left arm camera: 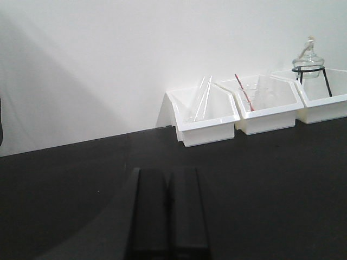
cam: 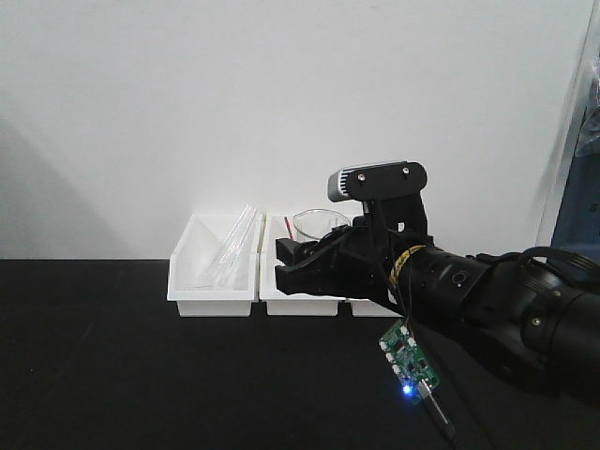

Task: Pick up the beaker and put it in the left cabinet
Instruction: 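Close the right gripper on the beaker and lift it, then hold the beaker in the right gripper while the base turns away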

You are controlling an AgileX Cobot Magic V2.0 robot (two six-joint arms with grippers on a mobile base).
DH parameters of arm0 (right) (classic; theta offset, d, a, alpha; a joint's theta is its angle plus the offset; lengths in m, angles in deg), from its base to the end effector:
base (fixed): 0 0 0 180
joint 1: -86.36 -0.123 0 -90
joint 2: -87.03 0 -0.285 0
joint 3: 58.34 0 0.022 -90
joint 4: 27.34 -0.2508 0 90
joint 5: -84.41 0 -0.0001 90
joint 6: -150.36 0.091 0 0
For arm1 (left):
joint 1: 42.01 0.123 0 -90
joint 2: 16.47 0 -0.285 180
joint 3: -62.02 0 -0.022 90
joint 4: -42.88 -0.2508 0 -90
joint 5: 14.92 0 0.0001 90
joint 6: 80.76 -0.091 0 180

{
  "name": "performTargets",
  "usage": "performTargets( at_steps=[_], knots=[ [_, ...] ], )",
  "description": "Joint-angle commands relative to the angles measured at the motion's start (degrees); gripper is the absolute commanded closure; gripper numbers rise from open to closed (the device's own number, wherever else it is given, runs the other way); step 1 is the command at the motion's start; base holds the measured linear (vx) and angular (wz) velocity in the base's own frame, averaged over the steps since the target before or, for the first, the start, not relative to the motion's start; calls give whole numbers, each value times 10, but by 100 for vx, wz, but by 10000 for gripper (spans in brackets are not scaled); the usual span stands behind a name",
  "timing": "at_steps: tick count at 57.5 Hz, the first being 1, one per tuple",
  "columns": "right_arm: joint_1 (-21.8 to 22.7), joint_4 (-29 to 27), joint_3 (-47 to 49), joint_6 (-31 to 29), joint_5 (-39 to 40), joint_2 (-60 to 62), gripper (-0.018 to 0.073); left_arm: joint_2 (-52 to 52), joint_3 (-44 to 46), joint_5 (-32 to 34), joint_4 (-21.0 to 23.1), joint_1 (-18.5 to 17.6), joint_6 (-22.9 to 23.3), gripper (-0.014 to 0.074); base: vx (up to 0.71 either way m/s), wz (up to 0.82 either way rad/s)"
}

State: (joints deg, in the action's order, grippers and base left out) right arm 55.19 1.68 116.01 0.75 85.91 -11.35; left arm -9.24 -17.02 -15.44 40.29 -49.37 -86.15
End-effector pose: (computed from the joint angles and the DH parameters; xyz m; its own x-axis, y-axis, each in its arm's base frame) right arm 0.3237 0.1971 0.3454 -0.2010 -0.0935 -0.9751 -0.5235 0.8517 0.0263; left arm 0.0565 -0.0073 0.2021 0.0727 0.1306 -0.9888 0.1187 0.9832 0.1386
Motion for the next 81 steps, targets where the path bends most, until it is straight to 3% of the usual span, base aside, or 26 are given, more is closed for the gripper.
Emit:
performTargets(
  at_steps=[1,81],
  knots=[
    [2,-3,23,-5,40,25,562,-11,-9,48,2,0,2,595,0,0],
    [2,-3,23,-5,39,24,562,-11,-9,48,2,0,2,595,-3,2]
  ],
)
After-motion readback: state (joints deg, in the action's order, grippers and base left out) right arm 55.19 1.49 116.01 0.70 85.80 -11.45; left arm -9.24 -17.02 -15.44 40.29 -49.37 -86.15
